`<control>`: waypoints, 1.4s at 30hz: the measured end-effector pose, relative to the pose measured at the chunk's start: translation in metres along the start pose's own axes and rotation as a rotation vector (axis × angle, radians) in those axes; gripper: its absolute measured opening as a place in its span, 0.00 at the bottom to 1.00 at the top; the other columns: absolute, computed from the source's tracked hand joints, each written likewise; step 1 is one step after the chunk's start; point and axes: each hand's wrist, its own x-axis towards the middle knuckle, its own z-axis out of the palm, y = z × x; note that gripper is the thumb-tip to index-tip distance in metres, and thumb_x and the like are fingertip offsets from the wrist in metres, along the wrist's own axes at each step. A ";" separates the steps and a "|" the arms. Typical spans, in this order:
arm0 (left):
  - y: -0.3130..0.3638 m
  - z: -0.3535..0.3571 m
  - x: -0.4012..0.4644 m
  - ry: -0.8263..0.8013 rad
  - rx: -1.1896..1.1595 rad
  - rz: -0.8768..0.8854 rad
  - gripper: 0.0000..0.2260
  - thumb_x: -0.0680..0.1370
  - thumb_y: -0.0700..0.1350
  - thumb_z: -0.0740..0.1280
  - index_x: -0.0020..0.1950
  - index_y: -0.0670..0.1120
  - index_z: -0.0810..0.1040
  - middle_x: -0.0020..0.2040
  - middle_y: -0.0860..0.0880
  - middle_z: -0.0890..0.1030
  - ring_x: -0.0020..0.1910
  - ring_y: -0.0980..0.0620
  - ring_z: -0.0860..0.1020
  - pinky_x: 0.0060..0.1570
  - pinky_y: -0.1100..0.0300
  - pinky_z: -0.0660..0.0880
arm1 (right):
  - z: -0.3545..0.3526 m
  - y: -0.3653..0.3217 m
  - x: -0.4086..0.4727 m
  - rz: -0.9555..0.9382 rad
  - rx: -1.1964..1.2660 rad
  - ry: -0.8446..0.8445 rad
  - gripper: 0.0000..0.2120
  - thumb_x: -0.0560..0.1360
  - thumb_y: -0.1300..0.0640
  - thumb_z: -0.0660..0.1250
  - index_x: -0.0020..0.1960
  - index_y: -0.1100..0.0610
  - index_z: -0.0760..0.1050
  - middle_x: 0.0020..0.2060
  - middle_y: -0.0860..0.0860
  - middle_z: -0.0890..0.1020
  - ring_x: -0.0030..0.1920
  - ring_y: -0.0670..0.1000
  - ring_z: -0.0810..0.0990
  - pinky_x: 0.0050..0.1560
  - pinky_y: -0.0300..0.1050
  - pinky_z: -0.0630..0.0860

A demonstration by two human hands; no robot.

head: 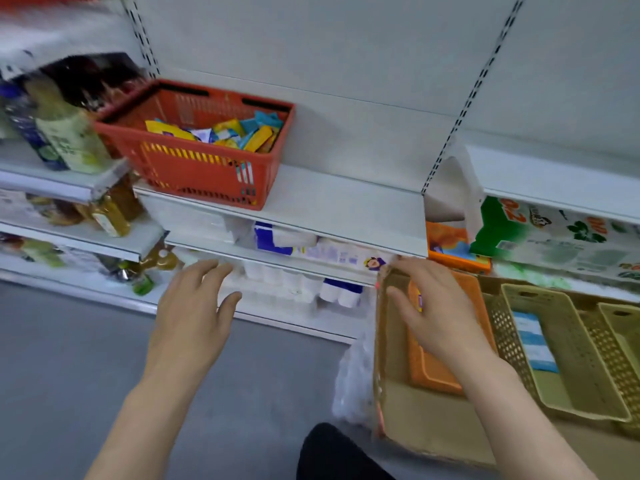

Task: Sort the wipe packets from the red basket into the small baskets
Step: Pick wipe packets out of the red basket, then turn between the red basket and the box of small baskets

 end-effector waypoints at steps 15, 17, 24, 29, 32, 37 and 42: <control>-0.146 -0.033 0.229 0.040 0.075 0.085 0.21 0.76 0.52 0.67 0.66 0.45 0.76 0.64 0.44 0.76 0.64 0.42 0.73 0.62 0.45 0.72 | 0.101 -0.116 0.240 -0.123 0.067 0.011 0.19 0.76 0.50 0.69 0.65 0.50 0.77 0.65 0.49 0.77 0.67 0.49 0.69 0.64 0.38 0.62; -0.159 -0.033 0.268 0.016 0.104 0.113 0.20 0.77 0.52 0.68 0.67 0.45 0.76 0.64 0.44 0.76 0.64 0.42 0.73 0.63 0.45 0.72 | 0.109 -0.127 0.280 -0.144 0.055 0.017 0.19 0.75 0.50 0.69 0.65 0.51 0.77 0.64 0.49 0.78 0.66 0.50 0.70 0.62 0.41 0.65; -0.199 -0.016 0.368 -0.045 0.071 0.128 0.20 0.76 0.54 0.67 0.65 0.46 0.77 0.63 0.45 0.77 0.63 0.42 0.74 0.61 0.47 0.73 | 0.147 -0.152 0.388 -0.154 0.074 0.013 0.20 0.76 0.47 0.67 0.65 0.54 0.77 0.64 0.52 0.77 0.65 0.56 0.72 0.63 0.43 0.67; -0.225 0.011 0.439 -0.124 0.005 0.170 0.22 0.75 0.54 0.66 0.64 0.45 0.78 0.63 0.43 0.78 0.61 0.40 0.76 0.61 0.47 0.73 | 0.184 -0.162 0.446 -0.082 -0.006 -0.086 0.21 0.75 0.48 0.69 0.65 0.55 0.77 0.62 0.53 0.78 0.63 0.58 0.74 0.63 0.47 0.69; -0.241 0.028 0.479 -0.215 -0.026 0.227 0.22 0.77 0.53 0.69 0.70 0.48 0.73 0.67 0.47 0.74 0.67 0.45 0.71 0.67 0.52 0.66 | 0.203 -0.173 0.480 -0.003 -0.076 -0.228 0.23 0.76 0.47 0.69 0.68 0.54 0.74 0.64 0.52 0.78 0.65 0.56 0.73 0.64 0.46 0.68; -0.267 0.050 0.531 -0.450 -0.039 0.270 0.28 0.77 0.59 0.66 0.75 0.53 0.65 0.71 0.52 0.69 0.71 0.50 0.64 0.69 0.55 0.62 | 0.251 -0.201 0.528 0.117 -0.139 -0.524 0.28 0.76 0.41 0.67 0.72 0.51 0.68 0.66 0.52 0.76 0.67 0.55 0.72 0.63 0.49 0.71; -0.281 0.067 0.554 -0.608 -0.084 0.338 0.31 0.75 0.62 0.66 0.76 0.55 0.63 0.72 0.54 0.69 0.71 0.52 0.64 0.67 0.56 0.64 | 0.291 -0.218 0.549 0.306 -0.158 -0.734 0.37 0.70 0.40 0.74 0.73 0.54 0.64 0.62 0.55 0.78 0.62 0.57 0.76 0.55 0.49 0.74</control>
